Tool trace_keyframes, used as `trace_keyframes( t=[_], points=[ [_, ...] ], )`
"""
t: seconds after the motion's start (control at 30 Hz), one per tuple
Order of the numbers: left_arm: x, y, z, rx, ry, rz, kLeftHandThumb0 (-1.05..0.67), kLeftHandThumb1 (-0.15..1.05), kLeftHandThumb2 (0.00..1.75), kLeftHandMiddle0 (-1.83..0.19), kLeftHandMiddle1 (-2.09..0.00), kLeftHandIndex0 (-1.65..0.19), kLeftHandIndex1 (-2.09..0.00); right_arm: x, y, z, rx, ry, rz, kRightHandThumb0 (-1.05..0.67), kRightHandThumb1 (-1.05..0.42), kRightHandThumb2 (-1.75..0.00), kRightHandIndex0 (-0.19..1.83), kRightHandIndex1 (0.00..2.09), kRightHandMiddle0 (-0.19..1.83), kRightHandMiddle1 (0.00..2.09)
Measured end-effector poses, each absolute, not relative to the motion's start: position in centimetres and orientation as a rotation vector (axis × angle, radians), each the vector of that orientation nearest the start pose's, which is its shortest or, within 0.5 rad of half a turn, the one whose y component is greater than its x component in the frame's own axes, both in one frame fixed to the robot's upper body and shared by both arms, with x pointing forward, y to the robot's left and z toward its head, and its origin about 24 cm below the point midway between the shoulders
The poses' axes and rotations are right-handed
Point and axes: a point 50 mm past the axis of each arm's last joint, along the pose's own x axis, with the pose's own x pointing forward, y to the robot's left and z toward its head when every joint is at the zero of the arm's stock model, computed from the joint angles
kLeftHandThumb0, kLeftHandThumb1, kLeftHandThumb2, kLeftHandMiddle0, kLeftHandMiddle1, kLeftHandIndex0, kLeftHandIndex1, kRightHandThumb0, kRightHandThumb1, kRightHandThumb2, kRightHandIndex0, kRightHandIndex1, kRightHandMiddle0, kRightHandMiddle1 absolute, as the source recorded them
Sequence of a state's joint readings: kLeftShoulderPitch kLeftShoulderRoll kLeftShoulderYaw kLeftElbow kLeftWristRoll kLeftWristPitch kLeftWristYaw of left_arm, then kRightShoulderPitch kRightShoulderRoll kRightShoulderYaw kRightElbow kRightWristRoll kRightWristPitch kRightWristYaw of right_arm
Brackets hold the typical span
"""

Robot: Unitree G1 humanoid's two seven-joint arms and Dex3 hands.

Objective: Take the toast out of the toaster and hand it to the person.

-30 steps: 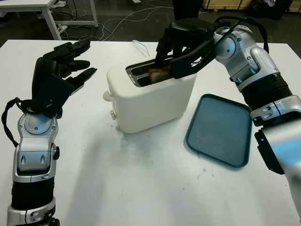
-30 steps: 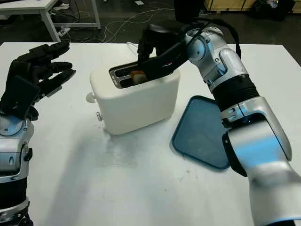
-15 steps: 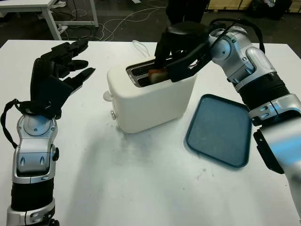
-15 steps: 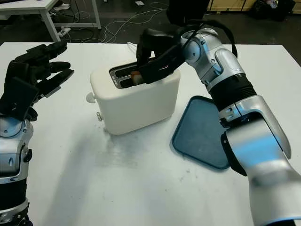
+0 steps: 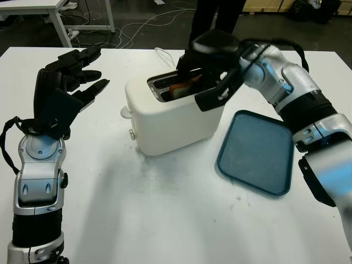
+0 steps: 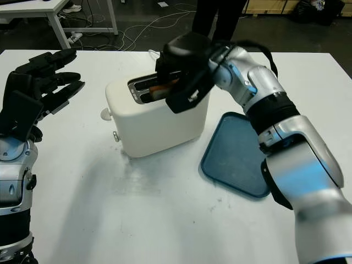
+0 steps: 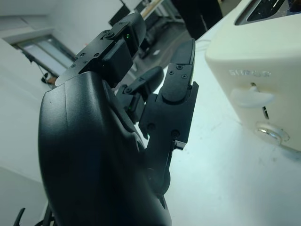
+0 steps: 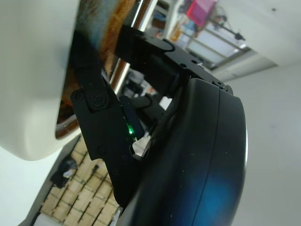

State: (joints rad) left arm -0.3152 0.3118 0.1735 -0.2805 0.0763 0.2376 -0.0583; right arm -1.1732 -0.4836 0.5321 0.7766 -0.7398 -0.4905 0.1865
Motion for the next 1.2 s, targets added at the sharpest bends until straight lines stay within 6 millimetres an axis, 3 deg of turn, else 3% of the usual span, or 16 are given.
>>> trace_keyframes(
  t=[0.4, 0.8, 1.0, 1.2],
  points=[
    [28.6, 21.1, 18.6, 0.362, -0.368, 0.101, -0.31, 0.92, 0.08, -0.57, -0.59, -0.72, 0.00, 39.0, -9.7, 22.9, -1.534, -0.730, 0.487, -0.49, -0.92, -0.33, 1.11, 1.75, 0.82, 1.75],
    [28.6, 21.1, 18.5, 0.354, -0.363, 0.102, -0.29, 0.92, 0.08, -0.57, -0.58, -0.73, -0.01, 39.3, -11.1, 31.4, -1.346, -0.828, 0.190, -0.50, -0.92, -0.40, 1.12, 1.75, 0.81, 1.75],
    [28.6, 21.1, 18.4, 0.353, -0.360, 0.105, -0.29, 0.92, 0.08, -0.57, -0.58, -0.72, 0.00, 39.3, -12.2, 33.7, -1.234, -0.828, 0.125, -0.48, -0.92, -0.40, 1.15, 1.75, 0.84, 1.75],
    [28.6, 21.1, 18.4, 0.352, -0.360, 0.106, -0.31, 0.92, 0.08, -0.56, -0.58, -0.72, 0.00, 39.7, -13.7, 34.1, -1.149, -0.793, 0.071, -0.45, -0.92, -0.36, 1.08, 1.75, 0.83, 1.75]
  ],
)
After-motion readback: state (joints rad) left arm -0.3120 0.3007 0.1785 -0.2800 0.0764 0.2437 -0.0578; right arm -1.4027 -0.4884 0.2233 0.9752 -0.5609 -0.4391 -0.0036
